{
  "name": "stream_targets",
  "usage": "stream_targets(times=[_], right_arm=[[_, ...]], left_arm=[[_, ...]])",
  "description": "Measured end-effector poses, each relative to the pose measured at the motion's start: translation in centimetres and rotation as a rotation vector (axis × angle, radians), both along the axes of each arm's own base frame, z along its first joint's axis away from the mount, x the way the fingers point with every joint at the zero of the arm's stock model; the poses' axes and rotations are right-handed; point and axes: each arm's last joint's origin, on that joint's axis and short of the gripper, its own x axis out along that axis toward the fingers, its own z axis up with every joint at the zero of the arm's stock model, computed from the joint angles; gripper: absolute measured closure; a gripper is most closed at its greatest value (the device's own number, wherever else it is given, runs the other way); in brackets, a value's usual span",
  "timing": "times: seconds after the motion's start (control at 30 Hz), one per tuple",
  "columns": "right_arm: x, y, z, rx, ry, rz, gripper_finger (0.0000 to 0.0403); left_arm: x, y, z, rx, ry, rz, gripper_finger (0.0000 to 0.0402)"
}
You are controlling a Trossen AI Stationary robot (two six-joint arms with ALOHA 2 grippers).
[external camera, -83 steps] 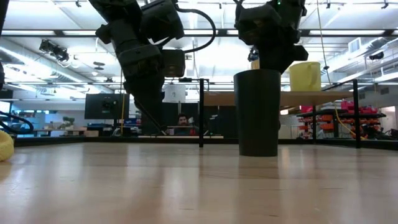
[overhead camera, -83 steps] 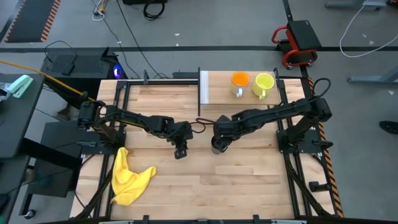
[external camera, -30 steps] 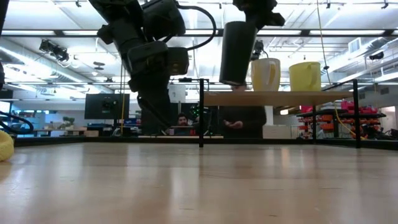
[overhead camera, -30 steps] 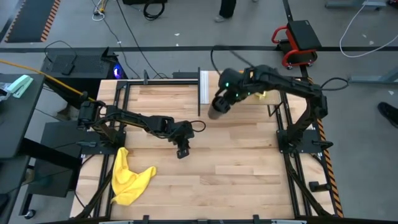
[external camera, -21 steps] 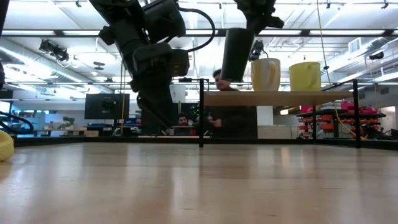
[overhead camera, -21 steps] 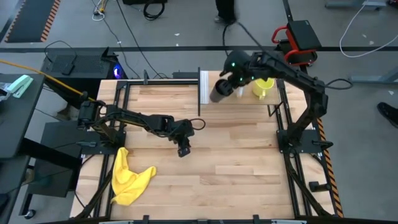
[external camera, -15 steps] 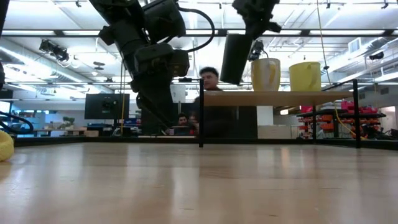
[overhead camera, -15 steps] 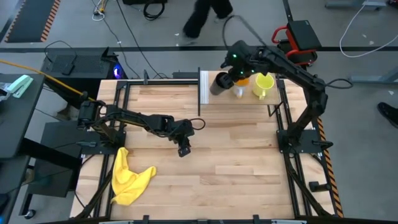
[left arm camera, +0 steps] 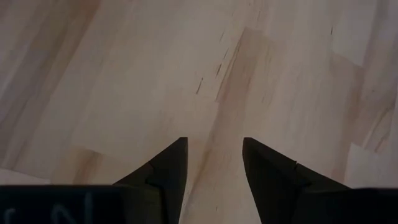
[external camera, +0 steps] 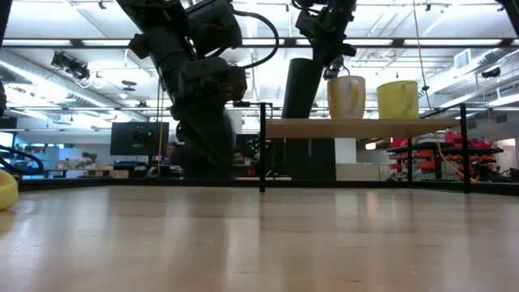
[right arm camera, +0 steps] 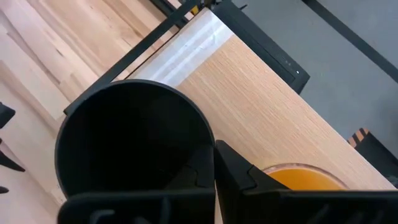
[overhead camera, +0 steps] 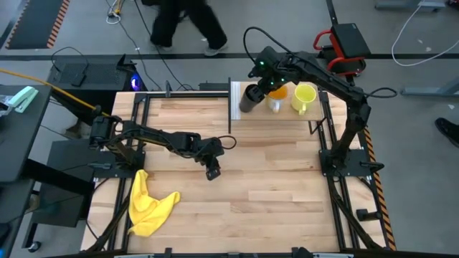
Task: Stack small to large cups/mugs on shelf
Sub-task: Put the black cup on the shelf
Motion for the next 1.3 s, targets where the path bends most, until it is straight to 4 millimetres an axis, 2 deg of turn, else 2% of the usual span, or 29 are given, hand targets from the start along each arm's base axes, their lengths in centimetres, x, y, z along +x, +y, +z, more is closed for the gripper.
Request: stream_targets(times=[0.3, 0.47, 1.07, 1.3], right_arm=[[-0.4, 0.0, 1.8, -0.045, -0.015, -0.008, 0.0402], [-0.5, 0.1, 1.2, -0.023, 0.054, 0.014, 0.0402], [0.7, -0.8, 0.4, -0.044, 0.048, 0.028, 0.0400], [0.7, -0.9, 0.3, -0.039, 0.051, 0.030, 0.0377]], left_arm=[[0.0, 0.0, 0.0, 0.014, -0.004, 0.006, 0.0239], [0.0, 0.1, 0.0, 0.016, -0.004, 0.005, 0.0239], [0.2, 0.0, 0.1, 0.010, -0.021, 0.013, 0.0239], [0.2, 0.0, 0.1, 0.010, -0.021, 0.013, 0.0239]])
